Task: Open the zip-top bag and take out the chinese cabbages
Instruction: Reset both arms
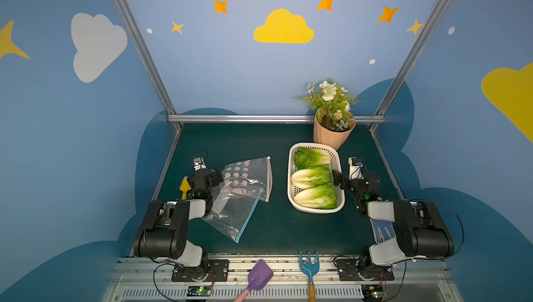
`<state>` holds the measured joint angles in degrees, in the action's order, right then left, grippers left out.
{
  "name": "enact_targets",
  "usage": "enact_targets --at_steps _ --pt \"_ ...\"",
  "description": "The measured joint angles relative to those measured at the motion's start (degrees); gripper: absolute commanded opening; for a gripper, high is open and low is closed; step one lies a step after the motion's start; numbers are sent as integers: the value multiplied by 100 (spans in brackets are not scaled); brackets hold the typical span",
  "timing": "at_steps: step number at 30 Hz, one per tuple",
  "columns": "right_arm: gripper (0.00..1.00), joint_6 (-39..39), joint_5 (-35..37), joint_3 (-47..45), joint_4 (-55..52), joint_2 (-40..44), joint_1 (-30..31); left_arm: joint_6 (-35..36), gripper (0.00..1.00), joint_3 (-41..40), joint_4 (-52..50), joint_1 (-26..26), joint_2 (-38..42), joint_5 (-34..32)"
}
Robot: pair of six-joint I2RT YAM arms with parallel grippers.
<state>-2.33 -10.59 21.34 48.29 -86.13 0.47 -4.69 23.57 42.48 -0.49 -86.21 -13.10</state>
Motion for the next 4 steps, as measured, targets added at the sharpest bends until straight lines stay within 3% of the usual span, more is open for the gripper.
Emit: enact_targets --at_steps 4 --pt "96 0 0 0 0 0 0 0 100 -2 -9 0 0 7"
